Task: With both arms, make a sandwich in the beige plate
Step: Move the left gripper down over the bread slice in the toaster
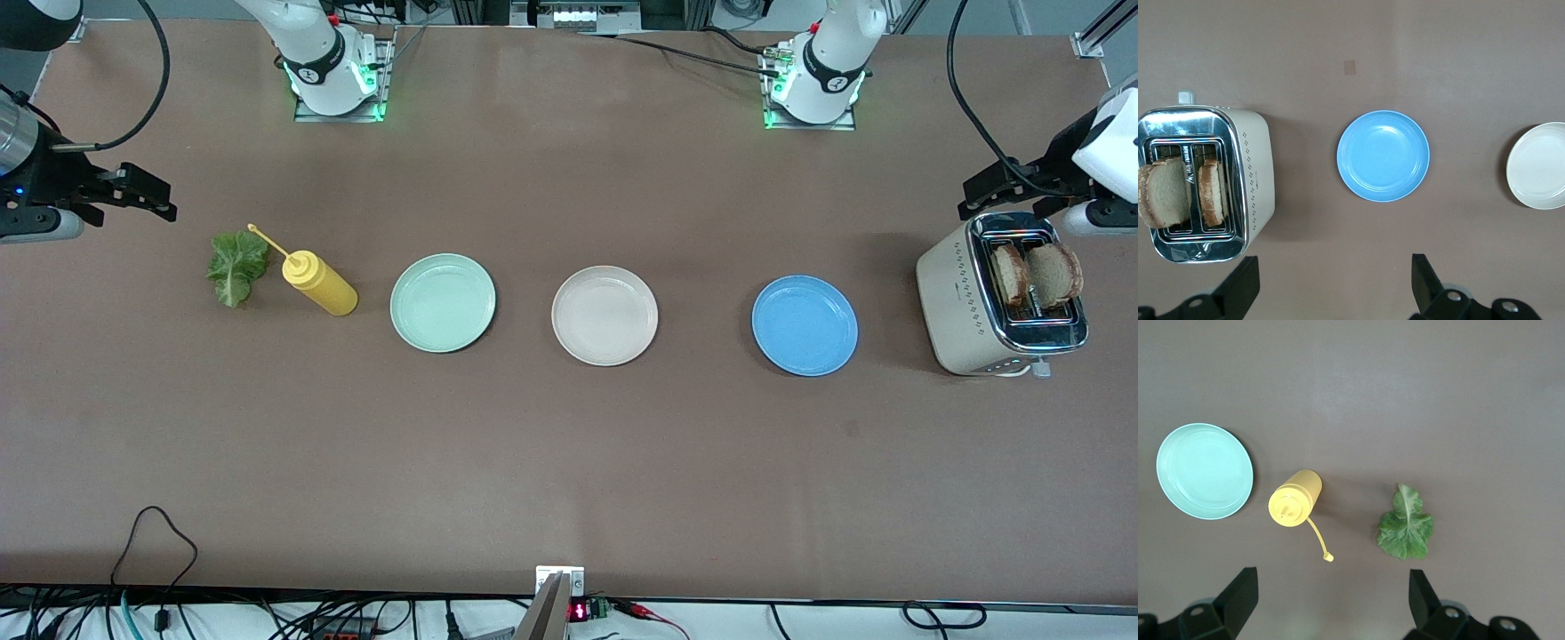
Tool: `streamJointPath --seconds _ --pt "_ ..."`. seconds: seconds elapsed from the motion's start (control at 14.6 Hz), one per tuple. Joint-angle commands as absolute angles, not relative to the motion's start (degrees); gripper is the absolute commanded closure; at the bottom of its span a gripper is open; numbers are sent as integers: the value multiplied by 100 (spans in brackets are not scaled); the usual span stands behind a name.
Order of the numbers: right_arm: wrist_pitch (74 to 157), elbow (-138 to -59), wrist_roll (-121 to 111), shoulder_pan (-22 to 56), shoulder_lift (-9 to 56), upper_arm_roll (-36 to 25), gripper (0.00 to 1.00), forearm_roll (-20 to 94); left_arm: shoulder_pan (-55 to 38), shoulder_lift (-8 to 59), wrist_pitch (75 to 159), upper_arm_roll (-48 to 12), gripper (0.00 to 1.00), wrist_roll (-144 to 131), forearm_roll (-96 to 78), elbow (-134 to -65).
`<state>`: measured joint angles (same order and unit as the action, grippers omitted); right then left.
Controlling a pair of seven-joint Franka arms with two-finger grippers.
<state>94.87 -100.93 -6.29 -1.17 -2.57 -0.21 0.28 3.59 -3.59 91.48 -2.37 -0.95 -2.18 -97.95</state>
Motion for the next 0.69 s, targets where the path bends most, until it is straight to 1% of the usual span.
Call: streamJointPath --seconds 0.0,0.07,0.27,0.48,0.62 --pt "9457 -10055 -536 -114 -308 -9 0 35 325 -614 9149 -229 0 -167 -237 -10045" --pt "9457 -10055 -536 -114 -299 -9 0 35 325 -685 9202 -237 0 -167 -237 -10168" --pt "9448 -10055 -527 -123 -299 -9 0 44 430 -590 9202 -185 0 -71 -237 -10221" --pt "9448 -10055 -527 -132 -299 -9 0 44 833 -107 9228 -185 0 131 -237 -10230" --pt "9448 -10055 -527 -141 -299 -17 0 53 1045 236 9482 -176 0 385 -211 -10230"
